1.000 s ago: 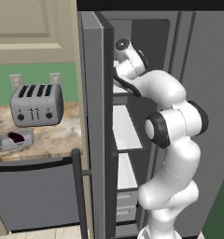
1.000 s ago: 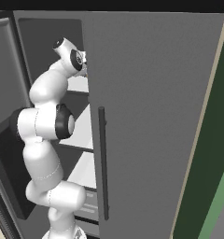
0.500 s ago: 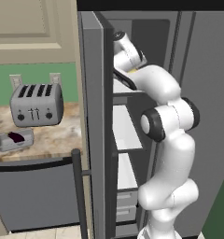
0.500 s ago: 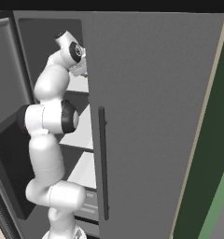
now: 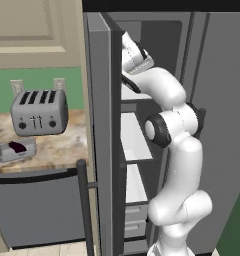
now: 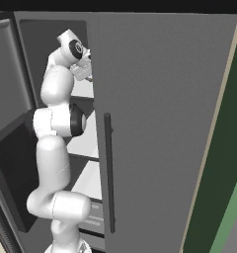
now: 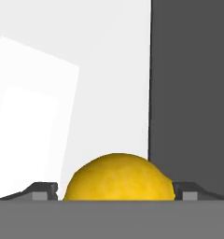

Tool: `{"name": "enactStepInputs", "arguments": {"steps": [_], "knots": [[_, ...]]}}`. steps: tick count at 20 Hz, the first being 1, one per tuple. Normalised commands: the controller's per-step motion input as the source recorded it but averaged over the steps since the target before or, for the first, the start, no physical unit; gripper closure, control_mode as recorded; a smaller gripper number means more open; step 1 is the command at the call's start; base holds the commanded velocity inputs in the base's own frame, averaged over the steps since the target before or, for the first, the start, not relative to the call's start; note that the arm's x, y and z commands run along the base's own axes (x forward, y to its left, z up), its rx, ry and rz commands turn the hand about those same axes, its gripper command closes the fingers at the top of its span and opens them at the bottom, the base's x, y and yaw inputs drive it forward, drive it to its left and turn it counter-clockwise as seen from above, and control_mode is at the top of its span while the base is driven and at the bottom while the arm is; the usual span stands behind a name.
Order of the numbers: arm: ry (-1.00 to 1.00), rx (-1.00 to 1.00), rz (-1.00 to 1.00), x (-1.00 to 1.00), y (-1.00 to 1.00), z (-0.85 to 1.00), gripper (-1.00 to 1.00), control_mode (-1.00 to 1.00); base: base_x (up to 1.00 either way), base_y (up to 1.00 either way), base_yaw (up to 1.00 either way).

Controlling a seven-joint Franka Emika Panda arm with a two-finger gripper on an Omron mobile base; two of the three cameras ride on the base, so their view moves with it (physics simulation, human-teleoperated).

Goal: Take the eggplant and lemon out of the freezer and place them in the tupperware container on the counter. Then put the tupperware containing the vegetables back in the freezer.

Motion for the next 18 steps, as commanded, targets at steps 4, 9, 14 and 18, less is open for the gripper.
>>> {"name": "enactStepInputs", "arguments": {"steps": [4,9,14,18], "knots": [[-0.18,-0.01,0.00,-0.54,-0.22,-0.36,1.00,-1.00,0.00,0.00,0.00],[-0.13,0.00,0.00,-0.69,-0.24,0.03,1.00,-1.00,0.00,0.00,0.00],[-0.11,0.03,0.04,-0.73,-0.10,0.23,1.00,-1.00,0.00,0.00,0.00],[-0.17,0.01,0.10,-0.81,0.00,0.09,1.00,-1.00,0.00,0.00,0.00]]}}
